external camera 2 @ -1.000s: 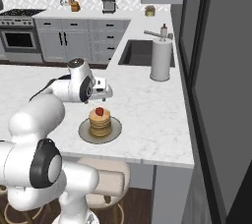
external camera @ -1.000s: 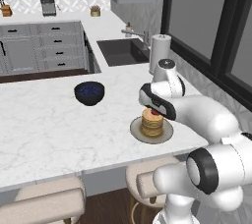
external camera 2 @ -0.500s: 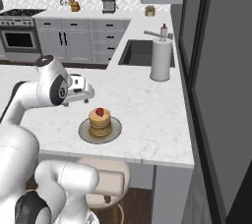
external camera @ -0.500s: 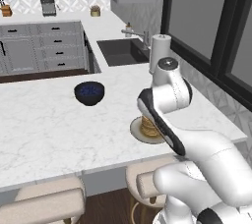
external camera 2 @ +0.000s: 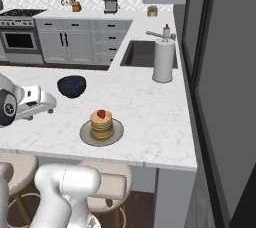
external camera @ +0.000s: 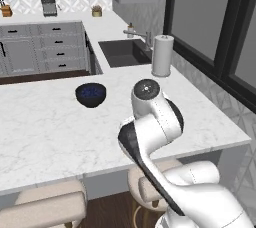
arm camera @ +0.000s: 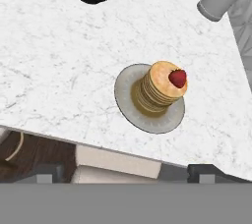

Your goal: Take the strawberry from the fridge and place it on top of the pancake, located on the dining counter.

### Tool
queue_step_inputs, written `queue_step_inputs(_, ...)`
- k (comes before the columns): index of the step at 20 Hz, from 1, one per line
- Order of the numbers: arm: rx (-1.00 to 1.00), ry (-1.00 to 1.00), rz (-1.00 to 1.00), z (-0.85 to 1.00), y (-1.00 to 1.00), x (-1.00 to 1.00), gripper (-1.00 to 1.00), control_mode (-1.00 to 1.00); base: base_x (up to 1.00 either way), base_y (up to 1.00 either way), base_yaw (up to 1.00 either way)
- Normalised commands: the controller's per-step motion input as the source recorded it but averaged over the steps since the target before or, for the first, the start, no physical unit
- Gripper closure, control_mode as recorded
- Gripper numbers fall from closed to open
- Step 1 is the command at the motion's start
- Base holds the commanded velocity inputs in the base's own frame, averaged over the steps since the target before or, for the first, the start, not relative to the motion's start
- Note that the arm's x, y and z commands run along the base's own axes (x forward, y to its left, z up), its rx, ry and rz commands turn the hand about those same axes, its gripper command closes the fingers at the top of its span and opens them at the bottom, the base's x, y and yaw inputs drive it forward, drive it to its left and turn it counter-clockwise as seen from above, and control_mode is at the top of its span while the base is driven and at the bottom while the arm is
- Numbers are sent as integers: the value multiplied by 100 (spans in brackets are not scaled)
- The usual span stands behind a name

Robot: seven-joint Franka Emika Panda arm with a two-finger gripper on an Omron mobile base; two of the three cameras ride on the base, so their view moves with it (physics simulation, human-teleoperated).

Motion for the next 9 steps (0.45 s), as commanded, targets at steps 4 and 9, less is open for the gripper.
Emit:
queue_step_inputs(4,-19,0,0,7,68,-18,-100,-100,0,0,0)
queue_step_inputs(9,-11,7,0,-17,54,9,-100,-100,0,0,0)
